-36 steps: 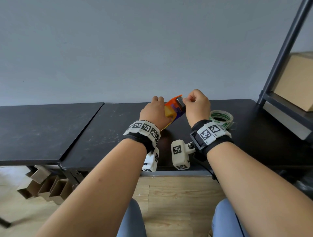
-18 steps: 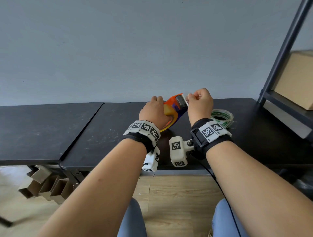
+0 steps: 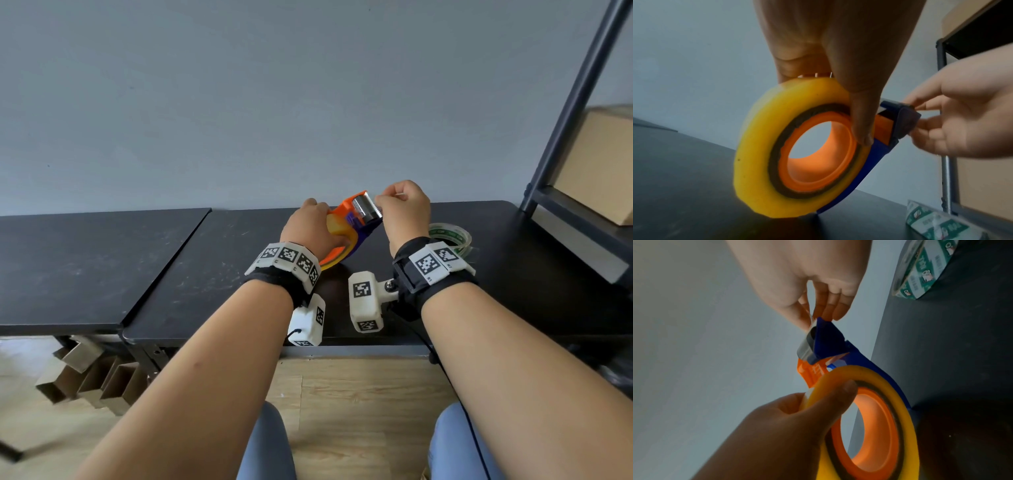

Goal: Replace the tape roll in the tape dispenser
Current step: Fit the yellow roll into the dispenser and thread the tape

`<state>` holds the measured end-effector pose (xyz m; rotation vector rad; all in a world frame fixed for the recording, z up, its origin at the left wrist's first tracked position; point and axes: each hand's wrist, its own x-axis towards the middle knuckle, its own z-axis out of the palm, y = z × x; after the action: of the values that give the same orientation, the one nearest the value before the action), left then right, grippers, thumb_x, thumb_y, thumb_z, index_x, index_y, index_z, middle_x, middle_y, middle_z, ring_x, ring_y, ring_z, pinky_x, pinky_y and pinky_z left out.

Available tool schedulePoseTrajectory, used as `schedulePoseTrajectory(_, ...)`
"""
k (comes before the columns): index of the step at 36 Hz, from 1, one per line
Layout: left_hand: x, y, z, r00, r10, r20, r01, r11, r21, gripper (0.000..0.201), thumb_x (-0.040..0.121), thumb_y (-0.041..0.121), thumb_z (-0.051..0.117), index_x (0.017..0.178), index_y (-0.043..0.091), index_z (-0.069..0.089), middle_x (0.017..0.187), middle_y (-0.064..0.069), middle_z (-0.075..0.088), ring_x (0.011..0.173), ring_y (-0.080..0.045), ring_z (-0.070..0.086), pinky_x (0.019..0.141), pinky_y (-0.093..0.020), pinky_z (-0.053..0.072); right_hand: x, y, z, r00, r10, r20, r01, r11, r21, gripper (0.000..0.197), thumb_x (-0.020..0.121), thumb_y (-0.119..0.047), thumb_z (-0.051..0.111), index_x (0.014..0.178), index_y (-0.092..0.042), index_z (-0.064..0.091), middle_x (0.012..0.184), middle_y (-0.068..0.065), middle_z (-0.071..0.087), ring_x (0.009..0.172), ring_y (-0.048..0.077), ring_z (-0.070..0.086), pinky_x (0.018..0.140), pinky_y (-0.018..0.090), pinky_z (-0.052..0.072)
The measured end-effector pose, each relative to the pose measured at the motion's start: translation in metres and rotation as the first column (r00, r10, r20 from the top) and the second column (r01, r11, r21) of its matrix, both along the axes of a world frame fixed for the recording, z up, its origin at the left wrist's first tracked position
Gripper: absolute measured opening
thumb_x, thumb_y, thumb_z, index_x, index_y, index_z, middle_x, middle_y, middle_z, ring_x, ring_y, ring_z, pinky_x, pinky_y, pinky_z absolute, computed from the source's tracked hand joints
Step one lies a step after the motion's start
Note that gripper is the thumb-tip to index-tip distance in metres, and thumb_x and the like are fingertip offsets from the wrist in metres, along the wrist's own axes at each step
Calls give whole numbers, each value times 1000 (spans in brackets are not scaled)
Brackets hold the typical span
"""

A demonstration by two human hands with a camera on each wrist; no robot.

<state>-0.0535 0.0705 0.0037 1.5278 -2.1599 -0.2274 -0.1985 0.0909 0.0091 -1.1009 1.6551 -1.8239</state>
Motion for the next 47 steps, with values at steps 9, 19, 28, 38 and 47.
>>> schedulePoseTrajectory(9,3,-7,2,994,10,-111,1,996,95,46,68,28,81,109,14,64,113,-6,56,101,-26,58,78,-31,43,-6,2,5,971,109,211,-124,990,63,14,74,-3,68,69,-14,60,79,7,59,72,20,51,55,23,39)
schedulePoseTrajectory(19,2,-8,2,999,-24,-30,27,993,115,60,69,33,81,121,15,56,120,-6,53,113,-26,52,87,-32,41,-13,2,3,978,72,195,-101,984,144,12,78,-2,60,85,-9,66,71,1,58,62,15,52,52,23,42)
schedulePoseTrajectory(28,7,-5,2,999,-35,-14,36,988,148,62,72,35,79,124,16,51,123,-8,51,117,-27,48,89,-34,41,-3,-3,0,984,93,153,-117,980,160,23,81,-3,55,97,7,69,65,-3,54,65,14,53,71,30,48)
schedulePoseTrajectory(38,17,-2,2,999,-44,22,41,991,125,67,71,32,80,129,19,49,125,-7,49,118,-27,48,89,-34,41,-12,-3,-14,985,100,144,-131,965,227,23,85,-7,53,66,-20,57,66,-4,54,64,11,50,78,33,47)
schedulePoseTrajectory(47,12,-1,8,997,-55,46,50,994,99,65,68,32,82,126,22,56,120,-5,55,120,-28,45,100,-42,41,-11,0,-13,986,134,101,-156,950,269,31,87,5,41,85,-13,67,83,8,65,81,23,60,76,35,51)
